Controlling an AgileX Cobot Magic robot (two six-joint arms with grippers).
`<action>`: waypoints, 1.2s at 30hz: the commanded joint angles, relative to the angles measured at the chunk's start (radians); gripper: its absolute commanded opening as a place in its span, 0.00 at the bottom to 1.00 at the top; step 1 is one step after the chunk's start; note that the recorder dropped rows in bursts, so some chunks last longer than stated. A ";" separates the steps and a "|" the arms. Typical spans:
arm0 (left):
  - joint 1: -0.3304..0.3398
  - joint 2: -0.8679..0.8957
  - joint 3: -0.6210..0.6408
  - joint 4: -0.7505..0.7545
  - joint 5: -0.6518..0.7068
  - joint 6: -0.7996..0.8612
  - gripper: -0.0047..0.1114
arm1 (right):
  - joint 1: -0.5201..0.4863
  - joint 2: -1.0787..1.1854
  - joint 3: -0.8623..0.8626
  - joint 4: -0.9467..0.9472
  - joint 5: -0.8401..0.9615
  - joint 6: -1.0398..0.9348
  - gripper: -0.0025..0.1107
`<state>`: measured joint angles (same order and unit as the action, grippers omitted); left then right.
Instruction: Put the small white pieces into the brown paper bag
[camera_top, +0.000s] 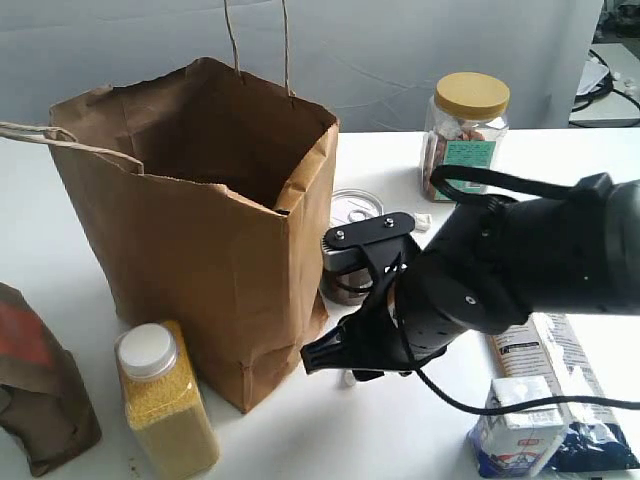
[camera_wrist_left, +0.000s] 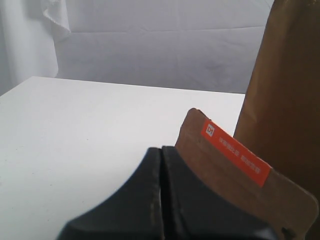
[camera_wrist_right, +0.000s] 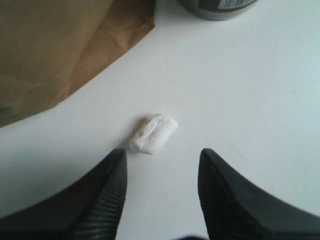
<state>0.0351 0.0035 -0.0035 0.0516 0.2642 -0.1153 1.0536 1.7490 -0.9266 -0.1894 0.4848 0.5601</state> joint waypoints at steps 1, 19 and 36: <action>-0.005 -0.003 0.004 -0.008 -0.004 -0.005 0.04 | -0.019 0.051 0.006 0.008 -0.086 -0.032 0.40; -0.005 -0.003 0.004 -0.008 -0.004 -0.005 0.04 | -0.040 0.146 0.006 0.015 -0.144 -0.069 0.36; -0.005 -0.003 0.004 -0.008 -0.004 -0.005 0.04 | 0.016 -0.094 0.230 0.148 -0.313 -0.112 0.02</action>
<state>0.0351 0.0035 -0.0035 0.0516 0.2642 -0.1153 1.0430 1.7479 -0.7784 -0.0871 0.2523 0.4621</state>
